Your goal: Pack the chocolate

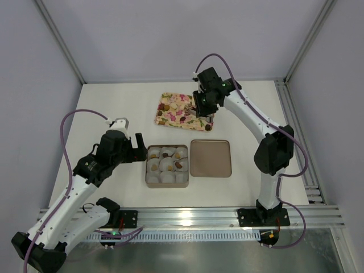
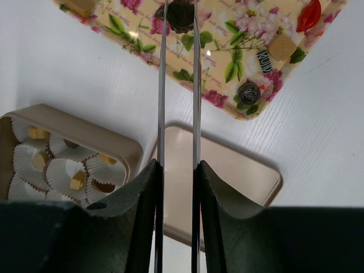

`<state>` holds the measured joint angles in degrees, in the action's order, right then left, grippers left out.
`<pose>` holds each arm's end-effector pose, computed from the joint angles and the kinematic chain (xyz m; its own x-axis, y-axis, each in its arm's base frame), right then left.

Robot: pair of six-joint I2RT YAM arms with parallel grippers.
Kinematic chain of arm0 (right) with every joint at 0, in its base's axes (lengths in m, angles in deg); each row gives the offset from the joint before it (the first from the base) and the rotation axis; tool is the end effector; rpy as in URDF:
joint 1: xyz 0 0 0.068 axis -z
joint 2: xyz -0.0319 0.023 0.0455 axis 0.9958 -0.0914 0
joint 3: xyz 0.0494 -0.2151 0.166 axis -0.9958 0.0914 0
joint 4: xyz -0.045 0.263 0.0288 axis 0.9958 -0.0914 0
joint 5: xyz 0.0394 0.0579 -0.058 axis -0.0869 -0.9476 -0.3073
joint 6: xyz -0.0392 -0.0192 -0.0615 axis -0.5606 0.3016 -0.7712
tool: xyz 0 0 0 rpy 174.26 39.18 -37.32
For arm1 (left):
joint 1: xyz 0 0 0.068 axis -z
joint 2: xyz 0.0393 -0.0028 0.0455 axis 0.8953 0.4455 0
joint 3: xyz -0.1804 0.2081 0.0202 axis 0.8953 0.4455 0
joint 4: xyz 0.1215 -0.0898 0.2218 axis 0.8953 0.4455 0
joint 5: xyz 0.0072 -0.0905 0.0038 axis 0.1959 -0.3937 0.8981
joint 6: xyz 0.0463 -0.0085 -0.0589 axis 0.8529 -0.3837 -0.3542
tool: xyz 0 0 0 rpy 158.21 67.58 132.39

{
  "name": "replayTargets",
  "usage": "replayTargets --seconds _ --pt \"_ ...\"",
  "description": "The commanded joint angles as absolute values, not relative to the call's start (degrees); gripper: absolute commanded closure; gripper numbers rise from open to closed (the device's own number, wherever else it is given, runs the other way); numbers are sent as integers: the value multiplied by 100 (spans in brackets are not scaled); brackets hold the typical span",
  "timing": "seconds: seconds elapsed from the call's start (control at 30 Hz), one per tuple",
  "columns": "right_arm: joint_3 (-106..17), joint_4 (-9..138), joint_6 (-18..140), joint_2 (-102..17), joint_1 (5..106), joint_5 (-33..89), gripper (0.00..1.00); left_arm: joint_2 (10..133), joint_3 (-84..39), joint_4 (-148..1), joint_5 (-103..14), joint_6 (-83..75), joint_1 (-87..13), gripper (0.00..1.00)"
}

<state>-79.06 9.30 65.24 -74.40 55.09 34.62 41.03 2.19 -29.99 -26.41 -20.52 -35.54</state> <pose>0.3910 0.2242 0.2928 -0.8214 -0.2463 -0.5144 -0.3532 0.9279 0.1197 0.1709 -0.0785 0.2867 -0.6557 -0.1749 -0.7345 0.0418 0.9629 -0.2666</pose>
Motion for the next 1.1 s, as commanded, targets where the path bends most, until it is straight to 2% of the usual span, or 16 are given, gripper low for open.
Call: replayTargets --seconds 0.0,0.27,0.63,1.07 --pt "-7779 1070 6565 -6588 5330 3252 66 4040 208 -3051 -2562 -2004 -3577 0" --pt "-6988 1044 6608 -5683 4776 3138 66 4014 208 -3033 -2518 -2004 -3577 0" --pt "-5714 1140 7188 -4733 3221 3252 66 3952 208 -3042 -2492 -2030 -3577 0" --pt "-5441 1413 7628 -4891 2157 3252 66 3961 208 -3033 -2457 -2048 -3577 0"
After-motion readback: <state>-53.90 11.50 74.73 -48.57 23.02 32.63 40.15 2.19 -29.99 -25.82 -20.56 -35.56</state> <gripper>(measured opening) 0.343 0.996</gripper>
